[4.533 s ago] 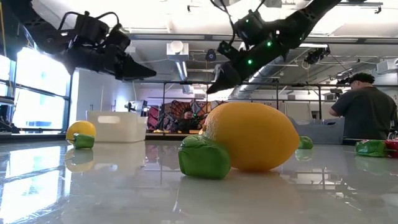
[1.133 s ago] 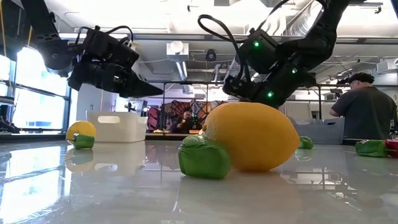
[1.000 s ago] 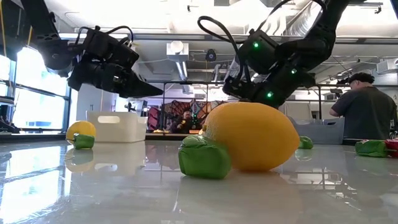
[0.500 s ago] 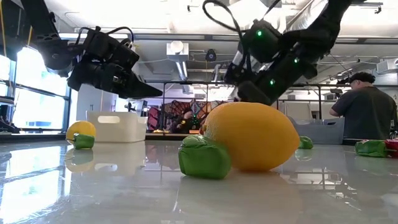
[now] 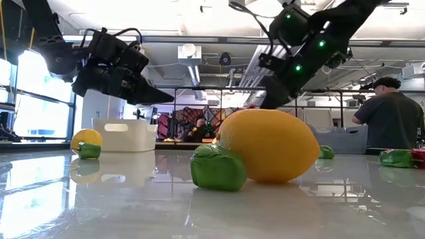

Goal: Sort produce into baskets
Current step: Put the red bell pepper into the black bin

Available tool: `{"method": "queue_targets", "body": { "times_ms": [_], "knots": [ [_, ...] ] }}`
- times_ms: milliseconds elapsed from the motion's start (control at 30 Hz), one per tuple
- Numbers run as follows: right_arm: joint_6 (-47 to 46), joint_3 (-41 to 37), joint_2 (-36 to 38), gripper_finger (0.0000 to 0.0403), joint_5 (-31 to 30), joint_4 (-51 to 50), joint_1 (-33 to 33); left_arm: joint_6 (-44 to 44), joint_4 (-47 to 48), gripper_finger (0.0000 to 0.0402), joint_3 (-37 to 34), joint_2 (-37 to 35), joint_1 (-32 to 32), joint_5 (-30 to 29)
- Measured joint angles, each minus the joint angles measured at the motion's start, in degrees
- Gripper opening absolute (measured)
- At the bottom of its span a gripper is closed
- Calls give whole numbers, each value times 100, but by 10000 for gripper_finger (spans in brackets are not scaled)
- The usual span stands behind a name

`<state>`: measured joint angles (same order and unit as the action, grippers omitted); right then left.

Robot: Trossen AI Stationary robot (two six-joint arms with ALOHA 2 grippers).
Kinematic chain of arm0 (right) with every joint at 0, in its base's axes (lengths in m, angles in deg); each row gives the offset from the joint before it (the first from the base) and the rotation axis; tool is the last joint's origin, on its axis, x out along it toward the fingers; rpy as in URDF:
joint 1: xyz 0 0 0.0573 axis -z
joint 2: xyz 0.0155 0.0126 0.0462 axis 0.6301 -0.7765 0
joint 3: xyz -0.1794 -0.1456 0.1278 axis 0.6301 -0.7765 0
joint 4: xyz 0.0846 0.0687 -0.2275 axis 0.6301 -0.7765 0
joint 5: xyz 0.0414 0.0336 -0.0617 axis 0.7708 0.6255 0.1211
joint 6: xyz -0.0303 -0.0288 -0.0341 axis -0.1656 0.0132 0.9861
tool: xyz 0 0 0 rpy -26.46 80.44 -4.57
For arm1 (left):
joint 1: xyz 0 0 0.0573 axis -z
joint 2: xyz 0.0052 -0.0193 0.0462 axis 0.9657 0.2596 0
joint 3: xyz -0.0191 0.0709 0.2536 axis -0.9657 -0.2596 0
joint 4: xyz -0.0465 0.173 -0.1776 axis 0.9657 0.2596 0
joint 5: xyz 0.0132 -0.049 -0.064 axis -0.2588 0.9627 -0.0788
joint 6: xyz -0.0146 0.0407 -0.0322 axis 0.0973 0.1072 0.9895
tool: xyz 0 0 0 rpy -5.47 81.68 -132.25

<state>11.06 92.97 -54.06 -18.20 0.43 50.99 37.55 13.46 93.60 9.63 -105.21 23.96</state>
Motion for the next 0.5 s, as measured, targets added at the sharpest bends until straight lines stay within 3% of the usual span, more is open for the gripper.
{"method": "queue_targets", "body": {
  "times_ms": [233, 500],
  "knots": [
    [-328, 2, 537, 0, -688, -599, 719, 41, -43, 5, 0, 0, -2, -13],
    [-1238, 2, 583, 0, -1552, -1613, 1501, 44, -40, 5, 0, 0, -2, -38]
  ]
}}
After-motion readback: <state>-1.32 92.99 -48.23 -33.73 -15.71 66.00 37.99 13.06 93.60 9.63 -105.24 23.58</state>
